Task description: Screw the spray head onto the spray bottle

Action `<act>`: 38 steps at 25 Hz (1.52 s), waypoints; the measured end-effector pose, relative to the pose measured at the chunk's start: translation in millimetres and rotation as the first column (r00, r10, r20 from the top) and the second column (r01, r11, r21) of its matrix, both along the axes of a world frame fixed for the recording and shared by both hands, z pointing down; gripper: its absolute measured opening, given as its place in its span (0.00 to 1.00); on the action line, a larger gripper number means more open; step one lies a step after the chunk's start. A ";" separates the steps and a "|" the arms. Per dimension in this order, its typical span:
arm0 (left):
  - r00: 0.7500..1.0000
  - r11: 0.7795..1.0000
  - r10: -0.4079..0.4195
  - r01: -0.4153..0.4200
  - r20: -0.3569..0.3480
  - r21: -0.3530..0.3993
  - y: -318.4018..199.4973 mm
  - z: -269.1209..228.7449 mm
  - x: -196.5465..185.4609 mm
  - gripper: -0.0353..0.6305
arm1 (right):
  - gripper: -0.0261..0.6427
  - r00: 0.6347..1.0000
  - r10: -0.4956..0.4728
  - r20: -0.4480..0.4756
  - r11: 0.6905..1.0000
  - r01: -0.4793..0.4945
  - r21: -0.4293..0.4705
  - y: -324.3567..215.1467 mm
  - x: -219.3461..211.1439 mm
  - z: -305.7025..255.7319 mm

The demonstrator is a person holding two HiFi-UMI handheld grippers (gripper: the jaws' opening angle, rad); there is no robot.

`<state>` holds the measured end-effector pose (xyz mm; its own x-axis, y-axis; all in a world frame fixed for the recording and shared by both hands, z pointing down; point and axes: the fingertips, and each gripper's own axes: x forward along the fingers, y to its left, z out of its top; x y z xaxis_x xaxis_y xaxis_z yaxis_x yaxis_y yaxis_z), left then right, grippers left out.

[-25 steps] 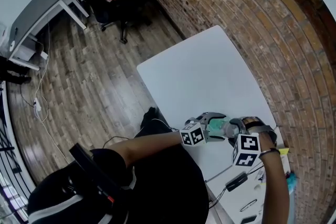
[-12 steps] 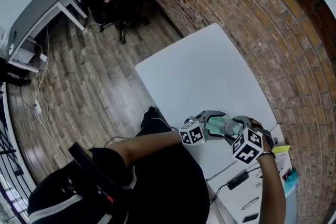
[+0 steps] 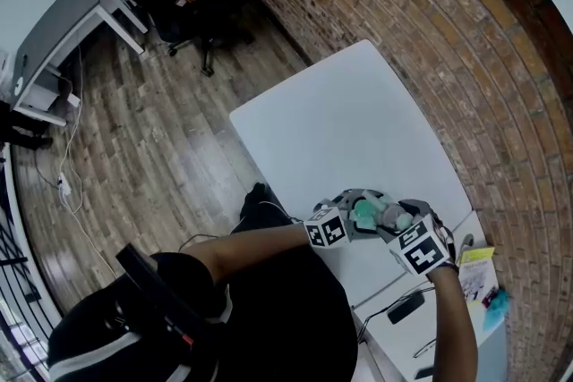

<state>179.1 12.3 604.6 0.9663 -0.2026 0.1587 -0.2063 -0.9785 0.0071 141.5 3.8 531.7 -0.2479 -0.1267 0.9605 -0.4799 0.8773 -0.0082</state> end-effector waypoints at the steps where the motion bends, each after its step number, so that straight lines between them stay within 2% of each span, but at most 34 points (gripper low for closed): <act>1: 1.000 1.000 0.001 -0.001 0.000 0.000 0.1 -0.1 -0.1 0.67 | 0.46 1.000 0.012 0.002 1.000 -0.012 0.007 -0.1 -0.1 0.6; 9: 1.000 1.000 0.000 0.000 0.001 -0.004 -0.7 0.7 1.3 0.67 | 0.46 0.987 0.145 0.070 0.989 -0.146 -0.004 -5.1 5.2 3.5; 13: 1.000 1.000 -0.004 0.004 0.002 -0.005 -0.6 1.3 1.2 0.67 | 0.46 0.994 0.071 0.079 0.996 -0.075 0.046 -5.6 2.6 -13.2; 16: 1.000 1.000 0.000 0.000 0.002 -0.005 -0.4 1.1 0.1 0.67 | 0.46 0.994 -0.106 0.024 0.988 0.102 0.119 -8.8 -0.7 -36.3; 19: 1.000 1.000 -0.002 0.002 0.000 -0.006 -0.4 0.7 -0.6 0.67 | 0.46 0.942 -0.323 -0.089 0.931 0.333 0.152 -7.6 -1.3 -44.6; 23: 1.000 1.000 -0.005 0.005 0.000 -0.007 -1.4 0.0 -1.0 0.67 | 0.46 0.839 -0.511 -0.184 0.849 0.527 0.046 6.1 -3.1 -28.6; 27: 1.000 1.000 -0.001 0.001 -0.001 -0.009 -1.2 0.4 0.6 0.67 | 0.46 0.711 -0.638 -0.296 0.754 0.655 -0.053 11.1 5.5 -6.9; 28: 1.000 1.000 -0.001 0.001 -0.001 -0.008 -1.2 0.6 0.8 0.67 | 0.46 0.685 -0.658 -0.312 0.735 0.675 -0.066 10.9 6.3 -3.9; 30: 1.000 1.000 0.000 0.000 0.000 -0.009 -1.4 1.1 0.7 0.67 | 0.46 0.660 -0.677 -0.324 0.715 0.695 -0.077 10.2 5.7 -1.9; 32: 1.000 1.000 -0.001 0.001 -0.001 -0.009 -1.4 0.7 0.7 0.67 | 0.46 0.670 -0.673 -0.314 0.722 0.687 -0.082 10.5 4.7 -2.5; 33: 1.000 1.000 -0.002 0.002 -0.001 -0.009 -1.3 0.5 0.5 0.67 | 0.46 0.690 -0.660 -0.298 0.738 0.670 -0.082 11.3 3.5 -3.2; 35: 1.000 1.000 -0.003 0.003 -0.002 -0.009 -0.5 0.4 -0.2 0.67 | 0.46 0.757 -0.602 -0.254 0.793 0.604 -0.076 12.4 1.4 -3.6; 38: 1.000 1.000 -0.001 0.001 -0.002 -0.011 0.3 0.2 -0.5 0.67 | 0.46 0.871 -0.453 -0.192 0.891 0.452 -0.052 9.2 0.4 -4.3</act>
<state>178.6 12.6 604.8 0.9664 -0.2018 0.1591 -0.2072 -0.9781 0.0183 141.9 13.1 527.4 -0.0863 -0.0398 0.9955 -0.0233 0.9990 0.0379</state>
